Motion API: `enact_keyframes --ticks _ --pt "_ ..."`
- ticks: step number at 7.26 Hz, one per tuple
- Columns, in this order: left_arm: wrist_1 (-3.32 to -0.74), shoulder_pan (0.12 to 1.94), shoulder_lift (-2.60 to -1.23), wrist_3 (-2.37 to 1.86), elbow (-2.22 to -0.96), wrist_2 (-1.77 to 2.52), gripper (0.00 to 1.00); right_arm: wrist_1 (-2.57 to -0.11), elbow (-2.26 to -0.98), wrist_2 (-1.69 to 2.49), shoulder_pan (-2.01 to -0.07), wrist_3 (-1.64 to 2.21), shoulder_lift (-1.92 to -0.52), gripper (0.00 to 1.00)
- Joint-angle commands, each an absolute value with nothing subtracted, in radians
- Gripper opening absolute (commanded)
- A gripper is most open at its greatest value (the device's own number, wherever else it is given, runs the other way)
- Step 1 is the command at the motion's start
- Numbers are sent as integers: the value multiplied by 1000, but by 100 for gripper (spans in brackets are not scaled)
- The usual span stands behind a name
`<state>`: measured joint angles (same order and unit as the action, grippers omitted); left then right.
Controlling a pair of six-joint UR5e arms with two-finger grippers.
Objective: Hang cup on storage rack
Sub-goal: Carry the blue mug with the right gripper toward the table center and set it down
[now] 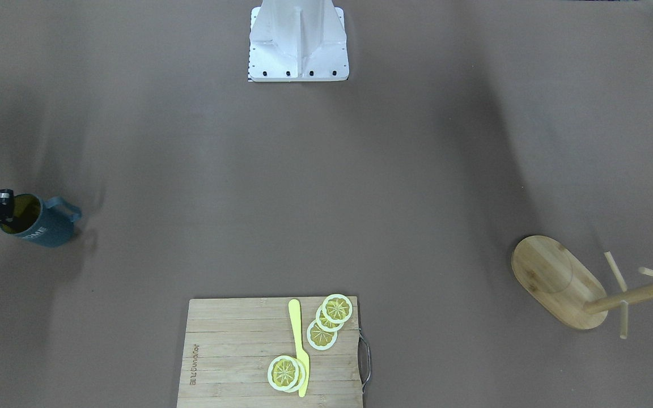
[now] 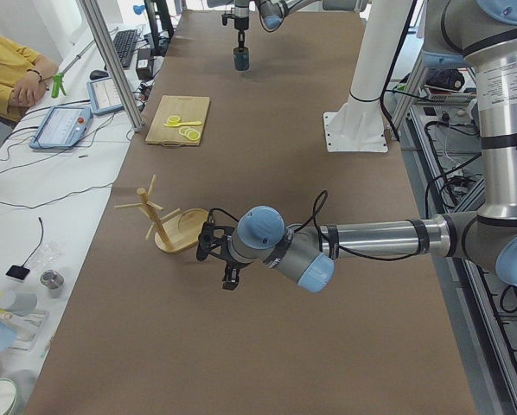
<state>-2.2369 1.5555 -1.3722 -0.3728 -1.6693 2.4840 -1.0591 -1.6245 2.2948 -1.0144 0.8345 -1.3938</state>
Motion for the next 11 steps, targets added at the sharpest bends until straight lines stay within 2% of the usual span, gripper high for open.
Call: enact_keyframes --ticks 1,4,7,10,11 --pt "-2238 1555 -1373 -373 -1667 2484 98 -1066 -1693 2159 -794 1181 -1256 0" --pt "-2238 1555 -1374 -373 -1666 2484 98 -1401 -1761 1925 -548 1349 -978 0" --pt "-2240 1555 -1374 -374 -1667 2485 98 -1414 -1743 1804 -419 1404 -933 0" --pt "-2241 1555 -1374 -379 -1672 2485 98 -1445 -1738 1793 -397 1396 -943 0" --pt "-2241 1555 -1382 -383 -1672 2487 98 -1445 -1729 1792 -397 1396 -940 58"
